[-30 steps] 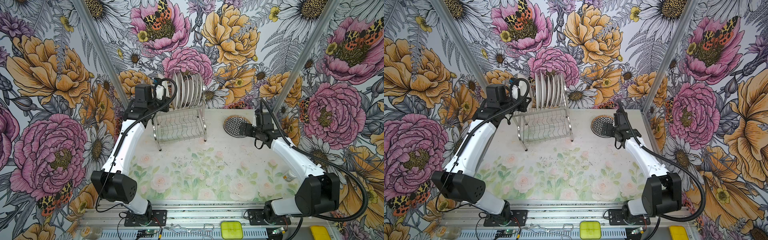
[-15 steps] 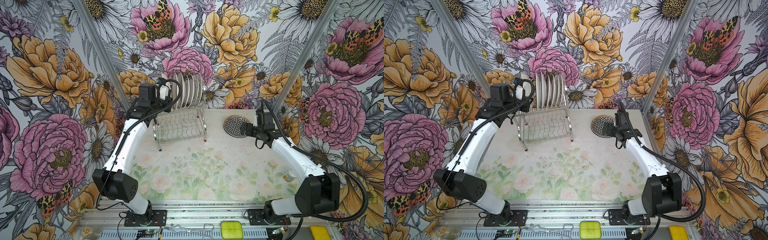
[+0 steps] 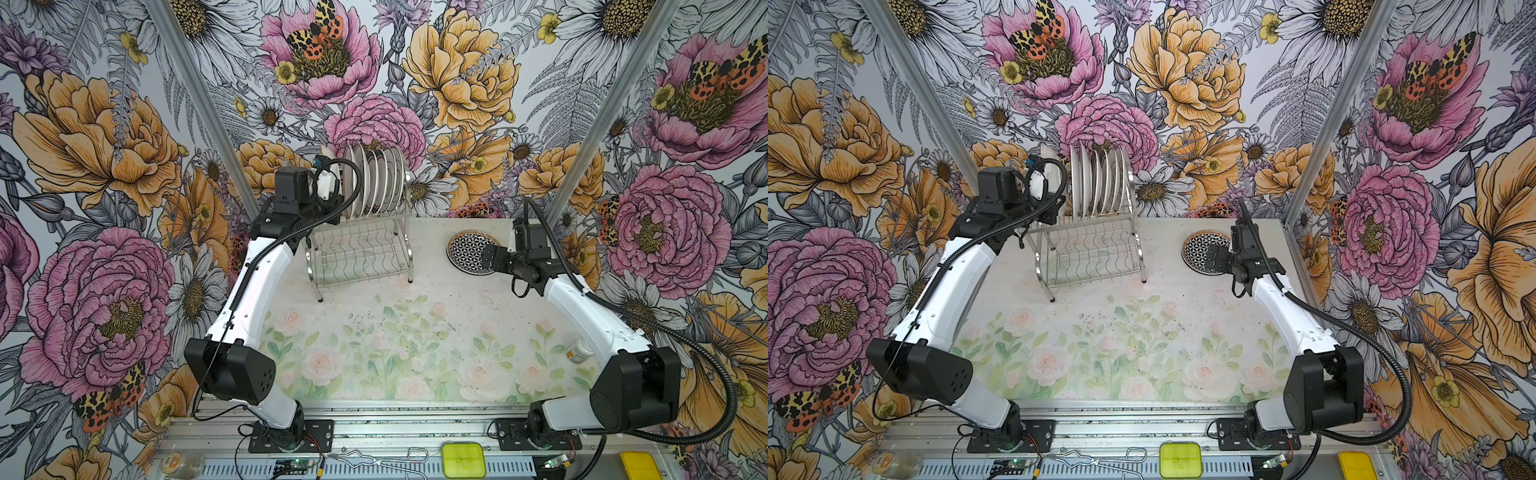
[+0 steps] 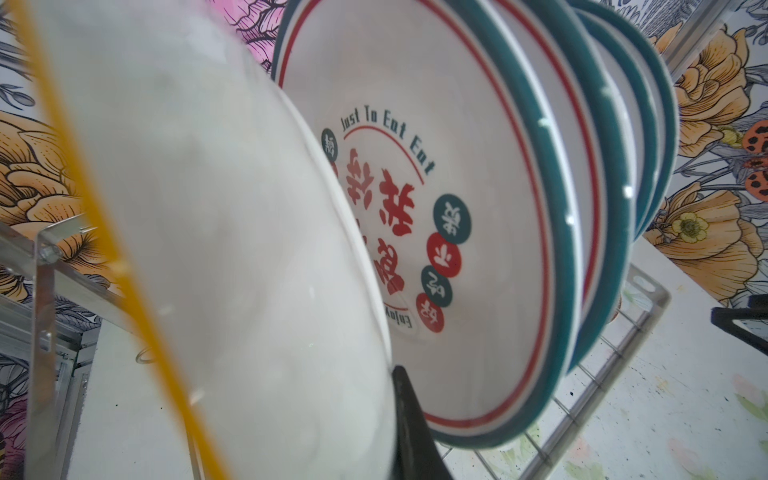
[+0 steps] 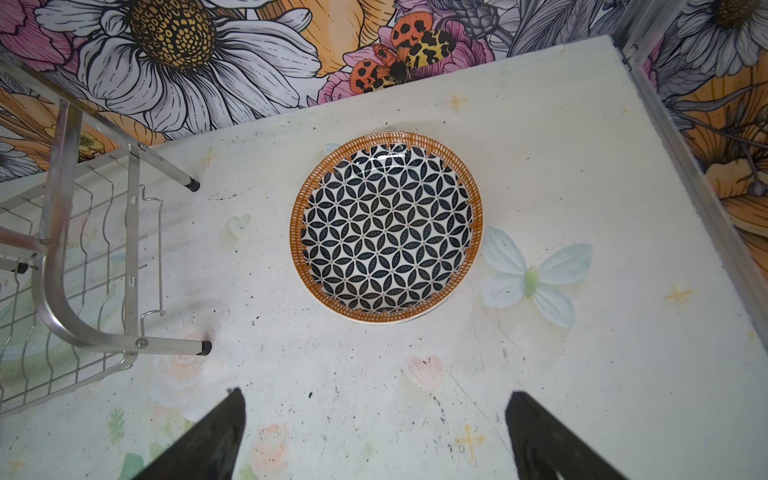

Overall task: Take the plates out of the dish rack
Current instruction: 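Close the left gripper on the yellow-rimmed dotted plate's rim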

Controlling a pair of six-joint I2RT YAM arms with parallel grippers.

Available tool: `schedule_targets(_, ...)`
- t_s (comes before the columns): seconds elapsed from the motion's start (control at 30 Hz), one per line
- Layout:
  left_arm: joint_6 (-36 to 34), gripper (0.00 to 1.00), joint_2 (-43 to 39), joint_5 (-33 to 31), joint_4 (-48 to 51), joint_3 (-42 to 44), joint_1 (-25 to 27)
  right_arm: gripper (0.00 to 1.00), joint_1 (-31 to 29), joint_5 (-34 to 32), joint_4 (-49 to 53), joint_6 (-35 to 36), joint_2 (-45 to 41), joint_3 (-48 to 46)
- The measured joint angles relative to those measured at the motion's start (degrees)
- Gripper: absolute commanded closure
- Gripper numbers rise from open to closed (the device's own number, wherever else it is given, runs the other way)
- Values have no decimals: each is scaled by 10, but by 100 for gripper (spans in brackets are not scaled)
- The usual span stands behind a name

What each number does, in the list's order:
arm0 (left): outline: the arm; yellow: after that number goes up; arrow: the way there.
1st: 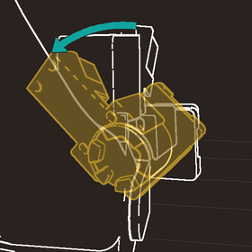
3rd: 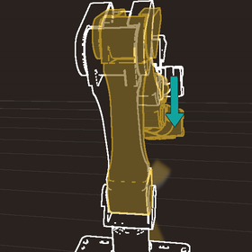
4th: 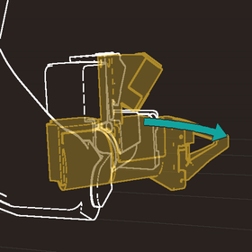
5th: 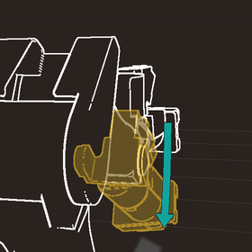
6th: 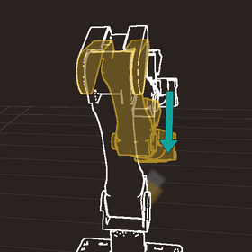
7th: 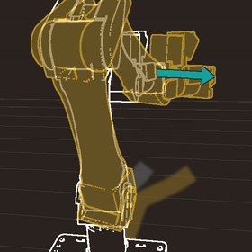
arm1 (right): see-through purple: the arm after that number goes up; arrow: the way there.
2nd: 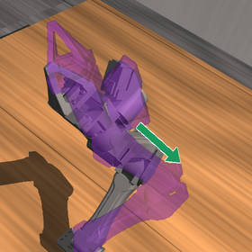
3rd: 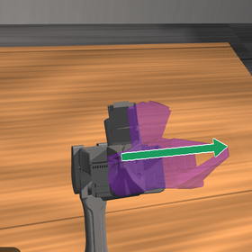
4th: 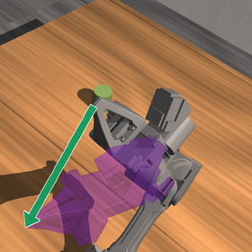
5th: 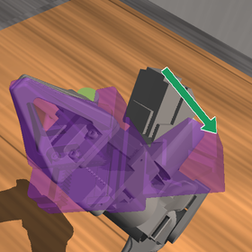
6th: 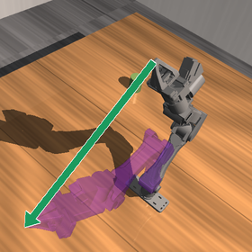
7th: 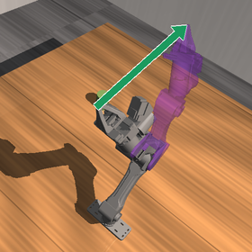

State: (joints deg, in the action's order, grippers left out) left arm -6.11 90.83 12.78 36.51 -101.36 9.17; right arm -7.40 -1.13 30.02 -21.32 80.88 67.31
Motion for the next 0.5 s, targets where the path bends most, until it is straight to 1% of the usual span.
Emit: schedule_targets(0.5,25,100,-19,38,-68,38,-23,1,0,10,0,0,0,0)
